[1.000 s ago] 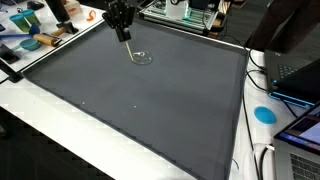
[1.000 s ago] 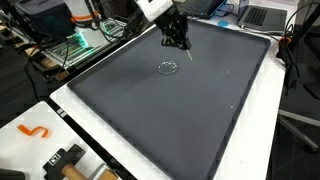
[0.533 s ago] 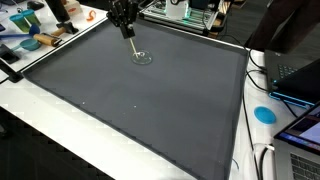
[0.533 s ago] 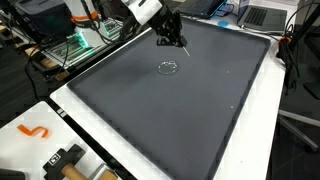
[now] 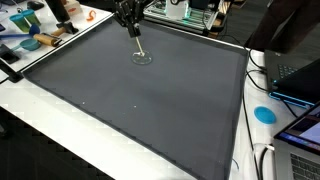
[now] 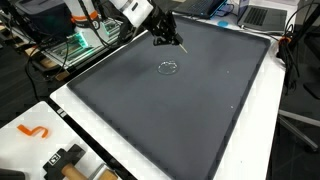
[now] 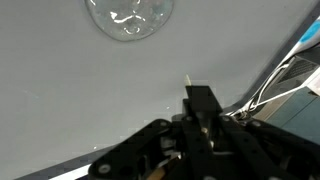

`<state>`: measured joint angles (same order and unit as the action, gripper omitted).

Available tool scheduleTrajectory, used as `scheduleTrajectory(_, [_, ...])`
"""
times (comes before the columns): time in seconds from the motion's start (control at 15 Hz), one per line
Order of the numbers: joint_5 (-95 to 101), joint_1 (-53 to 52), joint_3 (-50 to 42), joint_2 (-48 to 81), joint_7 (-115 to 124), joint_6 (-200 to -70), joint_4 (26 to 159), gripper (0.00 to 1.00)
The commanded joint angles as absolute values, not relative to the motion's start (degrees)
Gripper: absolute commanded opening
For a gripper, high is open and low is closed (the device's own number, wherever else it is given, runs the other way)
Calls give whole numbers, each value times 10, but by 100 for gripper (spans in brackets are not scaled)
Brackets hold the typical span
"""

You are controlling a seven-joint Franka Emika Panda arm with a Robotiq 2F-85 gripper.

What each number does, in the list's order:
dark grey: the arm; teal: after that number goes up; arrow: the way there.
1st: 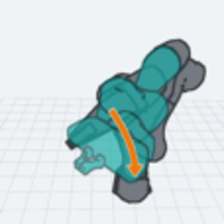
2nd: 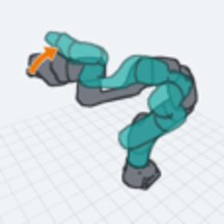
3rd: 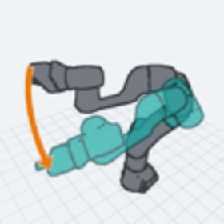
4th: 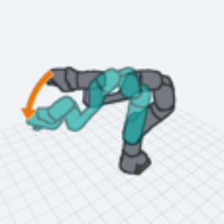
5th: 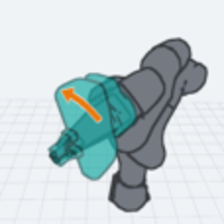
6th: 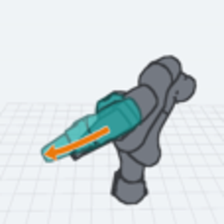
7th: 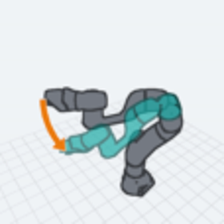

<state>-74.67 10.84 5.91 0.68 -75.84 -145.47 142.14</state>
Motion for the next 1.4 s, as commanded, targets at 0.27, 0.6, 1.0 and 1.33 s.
scheduleTrajectory(0.27, [-811,67,-6,-34,-869,-1417,1474,3])
scheduleTrajectory(0.6, [-853,60,-17,-55,-944,-1403,1492,3])
scheduleTrajectory(1.0, [-873,53,-16,-70,-972,-1405,1507,3])
scheduleTrajectory(1.33, [-866,42,-8,-81,-953,-1422,1510,3])
